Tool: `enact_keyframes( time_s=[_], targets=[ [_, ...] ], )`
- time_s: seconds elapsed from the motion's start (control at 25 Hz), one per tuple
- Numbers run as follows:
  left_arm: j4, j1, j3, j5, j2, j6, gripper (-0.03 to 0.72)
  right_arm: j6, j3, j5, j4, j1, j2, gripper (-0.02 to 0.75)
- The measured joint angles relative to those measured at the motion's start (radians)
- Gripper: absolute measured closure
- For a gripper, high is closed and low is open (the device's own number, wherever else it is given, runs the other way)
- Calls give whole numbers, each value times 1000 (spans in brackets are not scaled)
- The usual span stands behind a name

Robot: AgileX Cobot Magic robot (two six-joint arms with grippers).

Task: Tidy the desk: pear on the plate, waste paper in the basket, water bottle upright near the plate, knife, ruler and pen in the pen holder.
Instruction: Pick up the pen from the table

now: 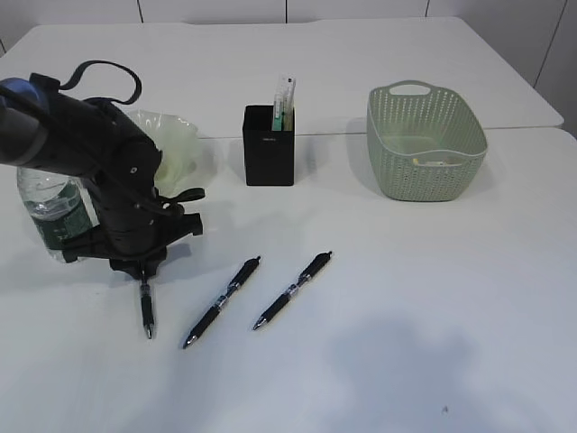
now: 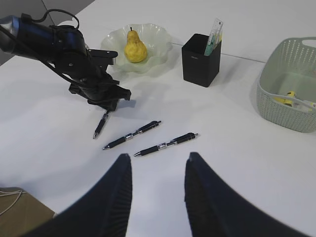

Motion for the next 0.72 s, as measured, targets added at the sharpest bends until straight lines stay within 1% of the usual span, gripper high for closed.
enact_keyframes(
  time_s=[0.16,0.36,0.72],
  targets=[
    [-31,0,-22,6,5,0,609,0,0,0,0,0,0,439],
    [-58,-2,-93,27,6,0,609,0,0,0,0,0,0,439],
    [-55,-46,-200,41,6,91,609,0,0,0,0,0,0,439]
  ],
)
